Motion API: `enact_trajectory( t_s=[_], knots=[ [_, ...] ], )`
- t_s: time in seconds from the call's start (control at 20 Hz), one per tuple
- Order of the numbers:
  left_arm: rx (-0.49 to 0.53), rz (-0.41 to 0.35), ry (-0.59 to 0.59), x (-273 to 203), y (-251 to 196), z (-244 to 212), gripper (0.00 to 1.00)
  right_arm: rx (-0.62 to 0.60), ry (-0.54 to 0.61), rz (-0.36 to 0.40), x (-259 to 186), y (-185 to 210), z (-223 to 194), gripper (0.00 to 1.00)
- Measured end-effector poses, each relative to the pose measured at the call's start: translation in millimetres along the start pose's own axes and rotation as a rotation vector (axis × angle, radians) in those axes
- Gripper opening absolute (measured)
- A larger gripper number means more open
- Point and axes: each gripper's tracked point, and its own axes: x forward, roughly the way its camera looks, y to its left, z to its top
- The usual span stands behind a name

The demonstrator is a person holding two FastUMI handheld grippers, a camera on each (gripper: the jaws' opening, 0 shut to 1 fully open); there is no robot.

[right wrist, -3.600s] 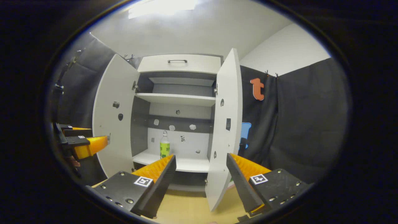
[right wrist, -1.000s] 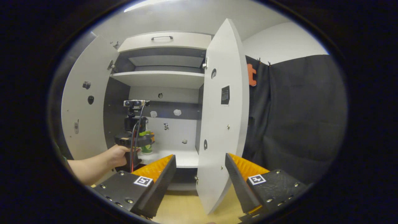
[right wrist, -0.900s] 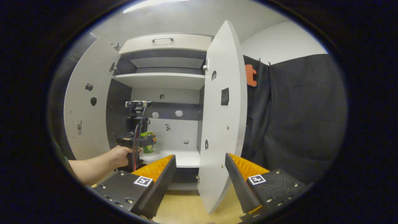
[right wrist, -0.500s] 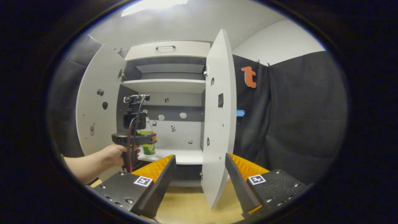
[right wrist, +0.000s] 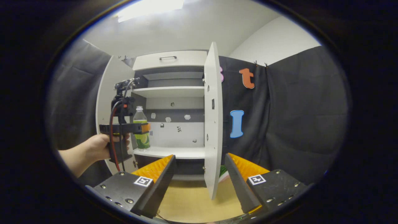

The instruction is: Grasp the bottle in the cabinet with the left hand and place it on the coaster, then close the right door with the right hand and the left door with the left hand.

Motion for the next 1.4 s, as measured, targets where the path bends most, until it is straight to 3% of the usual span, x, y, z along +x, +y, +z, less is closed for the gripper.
enact_trajectory(
  t_s=[0.25, 0.5, 0.9, 0.95, 1.2, 1.4],
  knots=[
    [-0.040, 0.043, -0.029, -54.2, 11.1, -0.2, 0.80, 0.025, -0.004, 0.034, -24.5, -5.7, -0.6, 0.96],
    [-0.016, 0.065, -0.011, -87.8, 22.7, -39.7, 0.80, 0.037, -0.002, 0.065, -28.3, 2.9, -6.9, 0.96],
    [-0.025, -0.025, 0.103, -116.2, 20.8, -154.2, 0.81, 0.037, 0.025, 0.082, 6.3, 32.3, -31.0, 0.93],
    [-0.031, -0.039, 0.119, -120.6, 19.2, -171.2, 0.81, 0.031, 0.024, 0.094, 11.9, 39.3, -33.2, 0.96],
    [-0.018, -0.078, 0.199, -139.7, 10.4, -251.3, 0.81, -0.019, 0.080, 0.153, 41.6, 74.8, -61.4, 0.94],
    [0.000, -0.110, 0.281, -158.0, 8.2, -315.6, 0.81, 0.081, 0.138, 0.227, 45.5, 110.8, -87.3, 0.96]
  ],
)
